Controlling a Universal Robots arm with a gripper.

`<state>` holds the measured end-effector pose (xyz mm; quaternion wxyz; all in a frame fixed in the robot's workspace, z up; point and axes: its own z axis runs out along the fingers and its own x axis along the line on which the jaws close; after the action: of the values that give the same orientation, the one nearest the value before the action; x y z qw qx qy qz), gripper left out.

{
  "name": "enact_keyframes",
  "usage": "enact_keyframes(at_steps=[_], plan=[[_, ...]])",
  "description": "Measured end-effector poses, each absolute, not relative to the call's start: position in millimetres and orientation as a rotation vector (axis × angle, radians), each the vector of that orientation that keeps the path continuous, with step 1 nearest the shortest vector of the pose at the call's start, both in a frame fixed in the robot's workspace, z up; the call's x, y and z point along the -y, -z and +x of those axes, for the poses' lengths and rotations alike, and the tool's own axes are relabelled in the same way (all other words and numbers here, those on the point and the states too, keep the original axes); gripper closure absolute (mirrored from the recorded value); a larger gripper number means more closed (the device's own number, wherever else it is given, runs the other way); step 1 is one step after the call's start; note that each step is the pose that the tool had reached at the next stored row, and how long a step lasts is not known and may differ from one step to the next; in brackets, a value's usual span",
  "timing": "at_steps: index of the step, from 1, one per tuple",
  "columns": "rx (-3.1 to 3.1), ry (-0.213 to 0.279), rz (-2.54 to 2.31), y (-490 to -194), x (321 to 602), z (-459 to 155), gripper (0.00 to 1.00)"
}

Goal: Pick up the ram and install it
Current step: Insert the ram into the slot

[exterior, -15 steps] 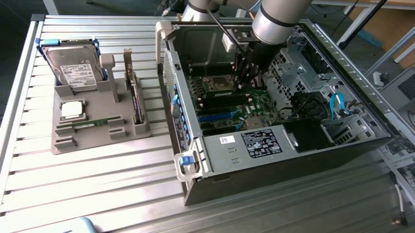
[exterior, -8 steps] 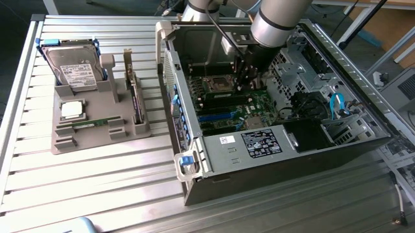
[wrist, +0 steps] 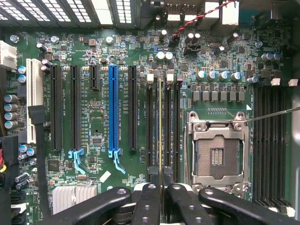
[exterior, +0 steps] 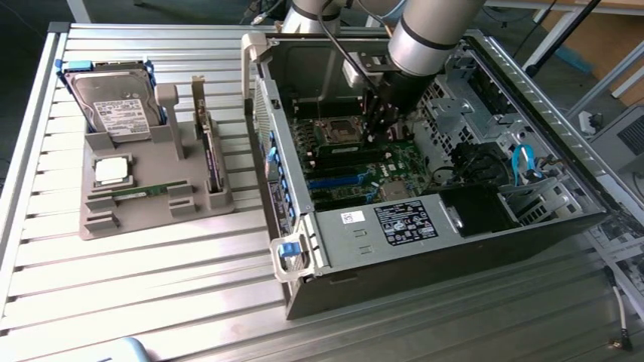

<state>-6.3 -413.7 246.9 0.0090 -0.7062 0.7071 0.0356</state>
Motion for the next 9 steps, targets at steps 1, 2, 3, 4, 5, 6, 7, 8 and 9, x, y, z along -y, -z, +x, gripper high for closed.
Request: enact_keyframes(at_steps=[1,2,3,4,5,6,7,8,9], plan=[[-2.209,-0.111,-2.206,-246.9,413.7,-6.3,0.88],[-2.209,-0.111,-2.206,-246.9,413.8,-6.3,0.88],[-2.209,-0.111,-2.206,-246.9,413.7,-6.3,0.88],[-2.209,-0.111,-2.206,-246.9,413.7,-6.3,0.88],[-2.209,-0.111,-2.206,-246.8,413.7,-6.3,0.88],[-2.209,-0.111,-2.206,-246.8,413.7,-6.3,0.88],[-2.209,-0.111,-2.206,-246.7,413.7,-6.2,0.88],[-2.210,-0.111,-2.206,-246.7,413.7,-6.2,0.88],[-2.210,-0.111,-2.206,-246.6,413.7,-6.2,0.88]])
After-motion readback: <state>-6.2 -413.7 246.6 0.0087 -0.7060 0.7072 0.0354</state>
